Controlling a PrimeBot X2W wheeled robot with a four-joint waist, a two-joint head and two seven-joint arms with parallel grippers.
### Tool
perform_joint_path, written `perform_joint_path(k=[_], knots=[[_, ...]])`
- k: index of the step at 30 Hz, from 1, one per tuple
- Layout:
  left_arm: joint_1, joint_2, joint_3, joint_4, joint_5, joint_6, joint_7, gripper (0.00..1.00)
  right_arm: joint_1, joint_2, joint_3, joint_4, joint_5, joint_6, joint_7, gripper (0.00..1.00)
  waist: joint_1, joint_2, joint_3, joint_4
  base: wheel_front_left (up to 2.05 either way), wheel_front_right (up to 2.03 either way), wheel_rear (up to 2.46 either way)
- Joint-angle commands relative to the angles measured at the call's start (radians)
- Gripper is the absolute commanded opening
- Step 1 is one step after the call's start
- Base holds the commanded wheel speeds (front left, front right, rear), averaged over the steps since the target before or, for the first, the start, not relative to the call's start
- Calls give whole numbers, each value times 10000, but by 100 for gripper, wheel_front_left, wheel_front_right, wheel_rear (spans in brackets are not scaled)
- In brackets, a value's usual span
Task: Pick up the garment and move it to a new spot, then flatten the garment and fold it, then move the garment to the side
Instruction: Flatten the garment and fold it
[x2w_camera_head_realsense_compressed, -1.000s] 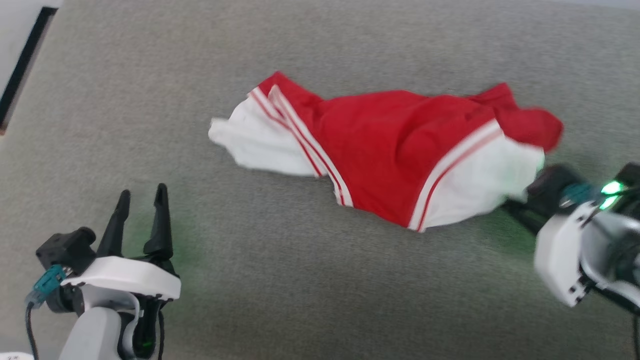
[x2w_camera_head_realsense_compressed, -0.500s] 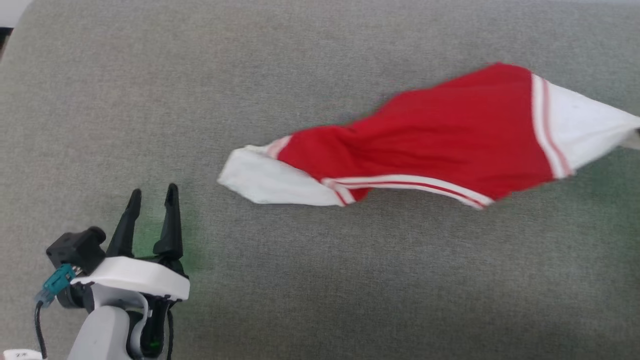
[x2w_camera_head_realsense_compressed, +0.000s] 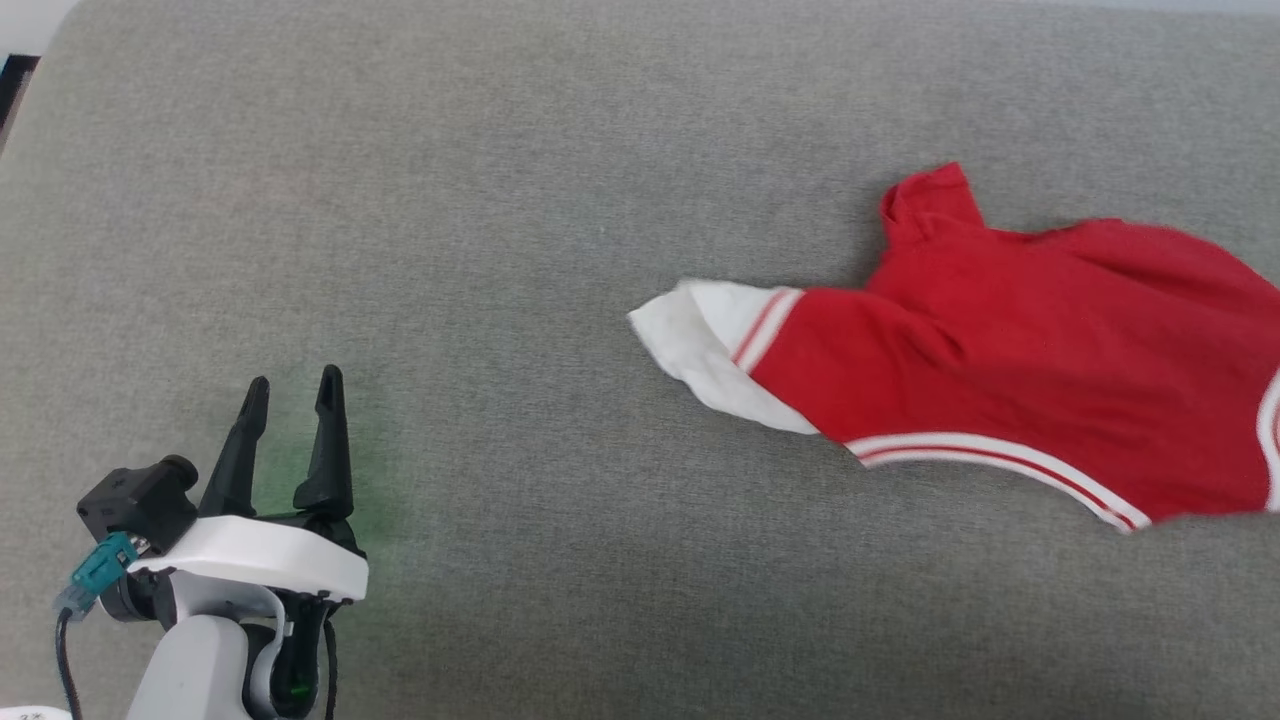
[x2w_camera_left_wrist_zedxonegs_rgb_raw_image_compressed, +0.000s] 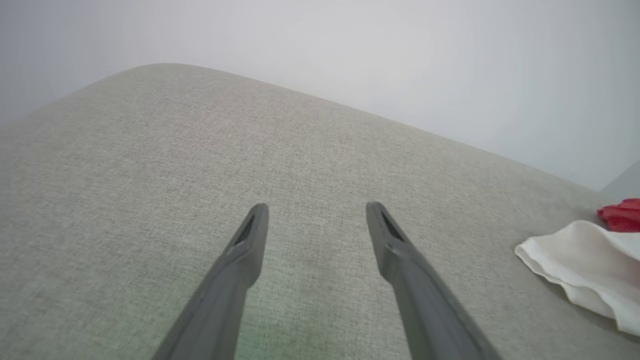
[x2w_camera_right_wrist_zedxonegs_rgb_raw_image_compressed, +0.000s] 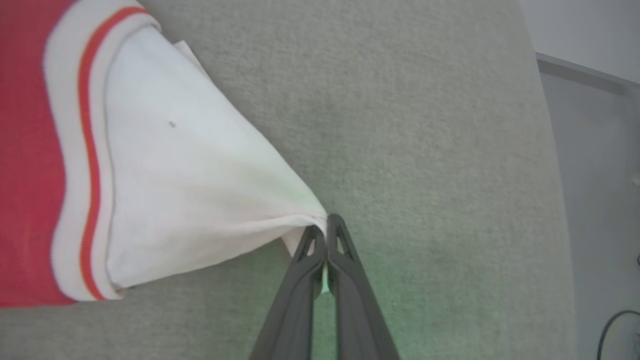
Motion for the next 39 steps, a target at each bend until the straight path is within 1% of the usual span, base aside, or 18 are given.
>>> perform_joint_path(k=[1,4,9,10,11,12,16,19,20,23,25,26,27,29,31,33,36,39], knots=[[92,-14,12,-31,127,-39,-50,100,208,-85,-119,133,13,-28,-112,0,0,0,-26,-62,0,0,0],[79,32,12,-36,164,-81,-50,100,401,-126,-304,381,-111,-27,-364,0,0,0,-65,-175,0,0,0],[-28,179,-51,-22,225,-125,-50,100,221,2,-165,581,-136,-27,-724,0,0,0,-134,-362,0,0,0],[-59,226,-83,-24,232,-131,-50,100,158,42,-172,616,-155,-28,-837,13,0,0,-147,-402,0,0,0],[-103,287,-135,-22,237,-149,-35,100,99,96,-176,651,-187,-28,-945,44,0,0,-164,-443,0,0,0],[-173,381,-197,-45,272,-172,-1,100,45,152,-190,661,-199,-27,-1064,100,0,0,-186,-490,0,0,0],[-667,901,-440,-322,367,-209,255,100,-181,262,-512,531,-336,-27,-1634,100,0,0,-228,-744,0,0,0],[-1209,1421,-757,-759,236,-270,753,100,-334,449,-929,235,-471,-27,-2143,100,0,0,-252,-998,0,0,0],[-1209,1421,-757,-759,236,-270,753,100,-334,449,-929,235,-471,-27,-2143,100,0,0,-252,-998,0,0,0],[-1975,1908,-1406,-1399,-344,-286,1701,100,-493,710,-1379,-322,-688,-27,-2607,100,0,0,-235,-1293,0,0,0],[-2580,2323,-2038,-1871,-1063,-291,2602,100,-637,974,-1574,-791,-874,-27,-2832,100,0,0,-187,-1508,0,0,0],[-3137,2625,-2783,-2068,-2092,-292,3986,100,-823,1250,-1685,-1245,-1022,-27,-2962,100,0,0,-139,-1713,0,0,0],[-3441,2734,-3192,-2131,-2621,-293,4834,100,-910,1390,-1635,-1448,-1116,-27,-2993,100,0,0,-120,-1821,0,0,0],[-4043,2775,-3466,-1772,-3901,-267,6587,100,-1084,1668,-1467,-1827,-1324,-28,-2967,100,0,0,-64,-2058,0,0,0],[-4481,2698,-3803,-1271,-5091,-208,8648,100,-1229,1921,-1141,-2098,-1500,-28,-2871,100,0,0,8,-2298,0,0,0],[-5067,2742,-4048,-836,-5797,68,10385,100,-1369,2117,-824,-2272,-1609,-27,-2785,100,0,0,103,-2505,0,0,0],[-5575,2700,-4337,-437,-6538,564,12253,100,-1496,2418,-393,-2438,-1805,-27,-2699,100,0,0,294,-2796,0,0,0],[-5888,2660,-4439,-217,-7045,1016,13378,100,-1594,2592,-176,-2463,-1936,-27,-2724,100,0,0,492,-3005,0,0,0]])
